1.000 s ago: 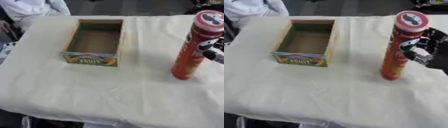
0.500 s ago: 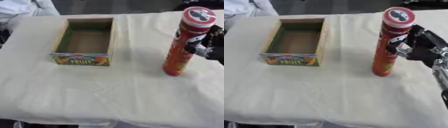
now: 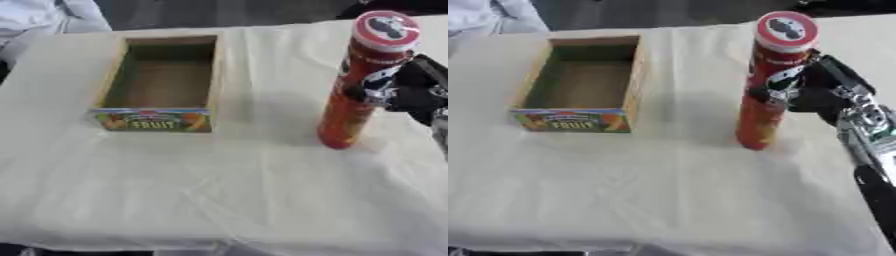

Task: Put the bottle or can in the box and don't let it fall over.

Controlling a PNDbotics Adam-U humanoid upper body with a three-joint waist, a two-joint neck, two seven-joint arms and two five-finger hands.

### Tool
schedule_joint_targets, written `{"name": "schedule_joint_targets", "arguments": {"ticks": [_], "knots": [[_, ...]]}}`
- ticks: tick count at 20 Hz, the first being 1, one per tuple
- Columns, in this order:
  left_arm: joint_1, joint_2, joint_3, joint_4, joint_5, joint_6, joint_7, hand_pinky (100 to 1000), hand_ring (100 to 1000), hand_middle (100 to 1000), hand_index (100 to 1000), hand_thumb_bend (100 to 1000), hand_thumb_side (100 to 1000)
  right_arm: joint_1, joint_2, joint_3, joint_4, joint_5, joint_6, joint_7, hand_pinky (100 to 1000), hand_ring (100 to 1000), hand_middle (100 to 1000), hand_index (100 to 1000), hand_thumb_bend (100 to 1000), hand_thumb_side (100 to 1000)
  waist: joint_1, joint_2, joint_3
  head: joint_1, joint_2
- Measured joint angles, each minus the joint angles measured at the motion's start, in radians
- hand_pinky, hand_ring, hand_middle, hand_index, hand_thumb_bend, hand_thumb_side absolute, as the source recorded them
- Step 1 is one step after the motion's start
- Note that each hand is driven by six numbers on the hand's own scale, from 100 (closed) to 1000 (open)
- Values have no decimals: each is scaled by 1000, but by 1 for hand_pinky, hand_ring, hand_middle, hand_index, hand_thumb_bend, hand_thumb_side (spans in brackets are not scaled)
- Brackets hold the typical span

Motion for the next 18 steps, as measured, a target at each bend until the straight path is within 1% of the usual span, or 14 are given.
{"name": "schedule_joint_targets", "arguments": {"ticks": [4, 9, 11, 14, 16, 18], "knots": [[-2, 0, -5, -5, 2, 1, -2, 662, 718, 699, 800, 680, 589, -20, 12, 11, 14, 0, 1, 7, 892, 807, 823, 872, 665, 174, 1, 4, 5, -4, -8], [-7, -8, -5, -5, 2, 2, -2, 659, 720, 698, 798, 674, 591, -44, 34, 24, 30, 0, 4, 21, 884, 790, 807, 849, 664, 170, 2, 9, 9, -12, -18], [-8, -8, -5, -6, 3, 2, -3, 659, 721, 698, 797, 671, 592, -53, 43, 28, 35, 0, 3, 26, 871, 782, 792, 840, 669, 159, 3, 10, 10, -17, -22], [-8, -8, -6, -10, 3, 3, -5, 659, 722, 696, 791, 664, 593, -62, 56, 31, 48, 0, 5, 27, 818, 754, 749, 815, 700, 109, 3, 12, 11, -26, -26], [-8, -8, -6, -11, 3, 3, -7, 659, 722, 695, 790, 664, 593, -69, 62, 36, 59, 0, 6, 26, 811, 746, 741, 813, 702, 103, 3, 12, 11, -30, -30], [-8, -8, -6, -11, 3, 4, -8, 659, 723, 695, 788, 662, 593, -71, 67, 36, 69, 5, 11, 21, 820, 762, 744, 815, 705, 104, 3, 12, 12, -36, -35]]}}
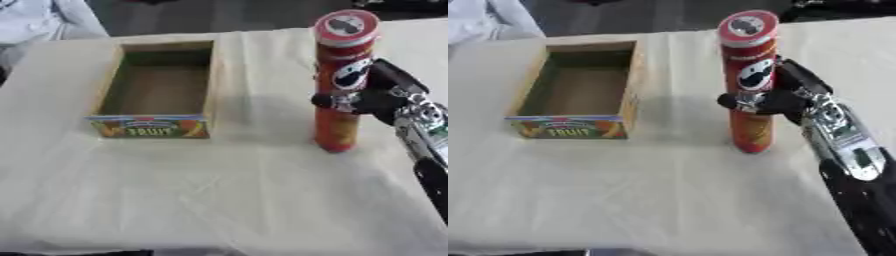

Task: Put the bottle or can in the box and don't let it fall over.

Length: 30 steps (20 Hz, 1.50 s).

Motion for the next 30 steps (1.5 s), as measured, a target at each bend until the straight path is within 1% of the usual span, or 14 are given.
{"name": "schedule_joint_targets", "arguments": {"ticks": [10, 11, 12, 14, 15, 16, 17, 18, 19, 20, 21, 22, 26, 30], "knots": [[0, 0, -2, 0, 0, -2, -6, 658, 722, 694, 782, 657, 595, -6, 2, 0, 20, 29, 5, -23, 824, 759, 742, 812, 703, 102, 1, 2, 0, -8, -8], [0, 0, -2, 0, 0, -2, -6, 657, 720, 690, 770, 650, 596, -6, 2, 0, 20, 30, 5, -23, 652, 597, 599, 734, 665, 100, 1, 2, 0, -8, -8], [0, 0, -2, -1, 0, -2, -6, 657, 720, 689, 769, 649, 596, -6, 2, -1, 20, 32, 5, -26, 615, 569, 572, 713, 657, 100, 1, 2, -2, -8, -8], [1, 0, -3, -1, 0, -2, -8, 656, 719, 686, 763, 645, 596, 4, -4, -4, 13, 42, 7, -42, 483, 467, 475, 631, 631, 100, 2, 2, -6, -7, -9], [1, 0, -3, -3, 0, -2, -10, 655, 718, 685, 761, 645, 596, 7, -9, -6, 10, 47, 10, -52, 386, 391, 401, 560, 611, 100, 2, 2, -6, -7, -9], [2, 0, -3, -4, 0, -2, -11, 655, 718, 684, 759, 644, 597, 11, -11, -7, 6, 51, 14, -64, 323, 344, 355, 515, 593, 100, 2, 2, -6, -7, -9], [3, 0, -3, -6, 0, -2, -12, 655, 717, 683, 757, 642, 597, 12, -12, -8, 2, 56, 19, -77, 215, 258, 267, 435, 562, 100, 2, 2, -7, -7, -9], [4, 0, -3, -6, 0, -1, -13, 655, 717, 683, 757, 642, 597, 12, -14, -8, 1, 59, 23, -90, 215, 258, 267, 435, 562, 100, 3, 2, -8, -7, -9], [4, 0, -3, -6, 0, -2, -14, 655, 717, 681, 755, 640, 598, 14, -16, -11, 0, 61, 28, -107, 139, 190, 195, 354, 526, 100, 3, 2, -8, -7, -9], [5, 0, -3, -6, 0, -2, -14, 655, 716, 680, 754, 639, 598, 16, -17, -14, -2, 61, 30, -122, 124, 174, 177, 333, 516, 100, 3, 2, -10, -7, -10], [6, 0, -3, -6, 0, -2, -15, 654, 716, 678, 751, 638, 599, 19, -17, -15, -4, 60, 32, -139, 107, 140, 137, 283, 498, 100, 3, 2, -10, -7, -11], [6, 0, -4, -6, 0, -1, -15, 654, 716, 676, 749, 636, 599, 20, -17, -17, -5, 55, 31, -155, 111, 110, 107, 247, 508, 100, 4, 2, -10, -7, -12], [6, 0, -5, -7, 2, -2, -18, 653, 716, 674, 745, 634, 599, 22, -17, -19, -7, 15, 16, -211, 100, 100, 100, 198, 529, 100, 6, 2, -11, -6, -12], [6, 0, -5, -8, 4, -1, -23, 653, 716, 672, 743, 631, 599, 20, -18, -19, -32, -28, -8, -234, 100, 100, 100, 182, 513, 100, 6, 2, -12, -3, -12]]}}
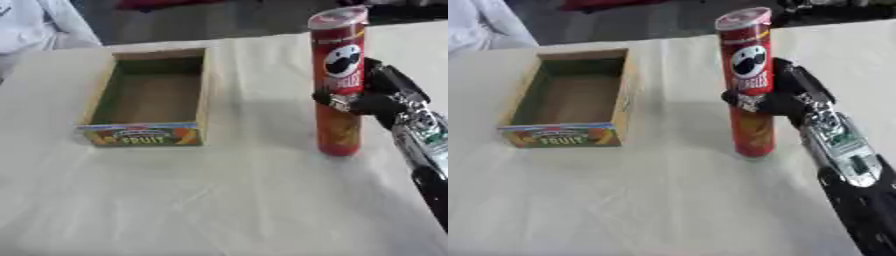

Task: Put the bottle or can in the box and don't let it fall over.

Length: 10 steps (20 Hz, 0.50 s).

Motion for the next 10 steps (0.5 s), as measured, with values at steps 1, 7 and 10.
{"name": "schedule_joint_targets", "arguments": {"ticks": [1, 7, 10], "knots": [[0, 0, 0, -1, 0, 0, 0, 653, 716, 672, 743, 630, 599, -1, 0, 0, -8, -10, -5, -4, 100, 100, 100, 182, 511, 100, 0, 0, 0, 1, 0], [0, 0, 0, -4, 0, 0, -1, 652, 714, 669, 742, 630, 597, -27, -8, -6, -59, -49, -22, -23, 100, 100, 100, 182, 489, 100, -1, 0, 0, 10, 1], [0, 0, 0, -4, 0, 0, -1, 651, 714, 669, 742, 629, 597, -69, -8, -6, -82, -58, -22, -27, 100, 100, 100, 183, 476, 100, -3, 0, 0, 11, 3]]}}
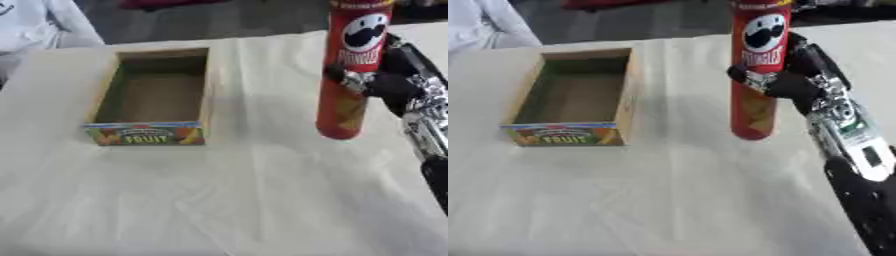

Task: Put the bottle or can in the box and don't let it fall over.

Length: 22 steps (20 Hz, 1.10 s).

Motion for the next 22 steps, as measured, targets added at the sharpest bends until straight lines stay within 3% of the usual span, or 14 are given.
{"name": "schedule_joint_targets", "arguments": {"ticks": [5, 11, 15, 22], "knots": [[-7, 0, -5, -1, 0, 2, -6, 651, 713, 667, 741, 627, 597, -110, 22, 31, -5, -2, 12, 3, 100, 100, 100, 187, 430, 100, -4, 0, 8, -7, 1], [-26, 1, -13, -7, 3, 3, -14, 650, 711, 666, 742, 629, 596, -258, 106, 76, 77, 44, 17, -22, 100, 100, 100, 191, 403, 100, -10, 5, 37, -44, -1], [-49, 1, -19, -12, 6, 3, -19, 650, 711, 666, 743, 630, 593, -349, 171, 94, 150, 98, -13, -68, 100, 100, 100, 192, 390, 100, -14, 28, 63, -72, -8], [-90, 1, -31, -20, 15, 3, -31, 650, 713, 667, 743, 632, 586, -464, 283, 119, 302, 197, -87, -124, 100, 100, 100, 193, 385, 100, -22, 47, 123, -84, -8]]}}
